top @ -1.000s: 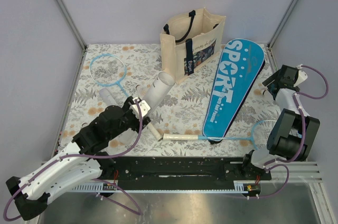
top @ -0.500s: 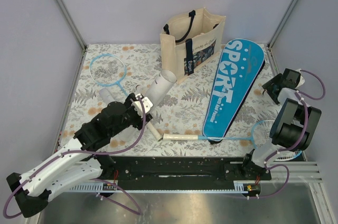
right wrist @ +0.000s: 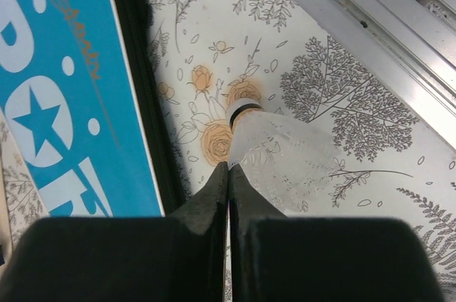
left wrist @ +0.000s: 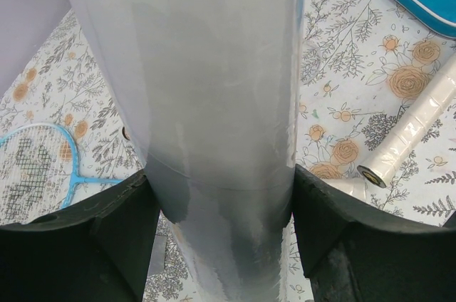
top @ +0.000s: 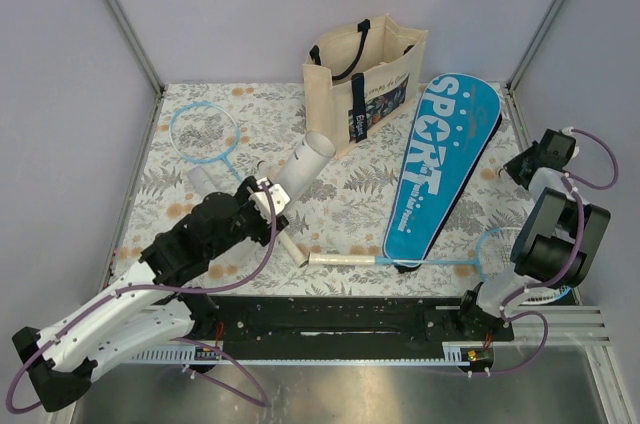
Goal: Pack up the badminton gear
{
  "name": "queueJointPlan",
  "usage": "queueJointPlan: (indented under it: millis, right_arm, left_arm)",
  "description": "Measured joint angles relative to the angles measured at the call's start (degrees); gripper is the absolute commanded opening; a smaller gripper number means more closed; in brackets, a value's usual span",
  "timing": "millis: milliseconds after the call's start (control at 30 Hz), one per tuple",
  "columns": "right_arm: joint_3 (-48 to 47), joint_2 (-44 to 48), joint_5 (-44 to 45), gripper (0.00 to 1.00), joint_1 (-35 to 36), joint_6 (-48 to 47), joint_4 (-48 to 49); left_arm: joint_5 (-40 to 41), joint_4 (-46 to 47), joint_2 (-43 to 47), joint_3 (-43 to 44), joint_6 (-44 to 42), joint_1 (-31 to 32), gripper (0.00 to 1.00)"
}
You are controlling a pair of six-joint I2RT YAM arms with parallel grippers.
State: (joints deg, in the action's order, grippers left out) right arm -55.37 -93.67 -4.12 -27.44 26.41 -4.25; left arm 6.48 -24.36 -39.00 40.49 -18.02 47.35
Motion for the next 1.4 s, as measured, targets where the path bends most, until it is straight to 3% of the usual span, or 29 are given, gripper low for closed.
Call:
queueJointPlan:
  millis: [233, 500, 833, 1067, 1400]
  right_arm:
    - [0.2, 4.6, -3.0, 0.0, 0.0, 0.0, -0.5]
    - [-1.8, 15.0, -6.8, 0.0, 1.4, 1.5, -7.9]
    - [-10.7, 27.5, -15.3, 0.0, 20.5, -1.6, -14.4]
    - [-14.5, 32.2, -23.4, 0.0, 39.1, -6.3, -16.2]
    - [-13.1, 40.0, -38.1, 0.0, 47.3, -9.0, -14.1]
  left_arm:
    - [0.0, 0.0, 2.2, 0.0, -0.1, 0.0, 0.47]
    - [-0.7, 0.0, 3.5, -0.3, -1.5, 0.0, 0.46]
    - [-1.4, -1.6, 3.3, -0.8, -5.0, 0.0, 0.46]
    - [0.2, -5.9, 1.7, -0.7, -8.6, 0.0, 0.46]
    - [-0.2, -10.1, 0.3, 0.9, -13.0, 0.0, 0.47]
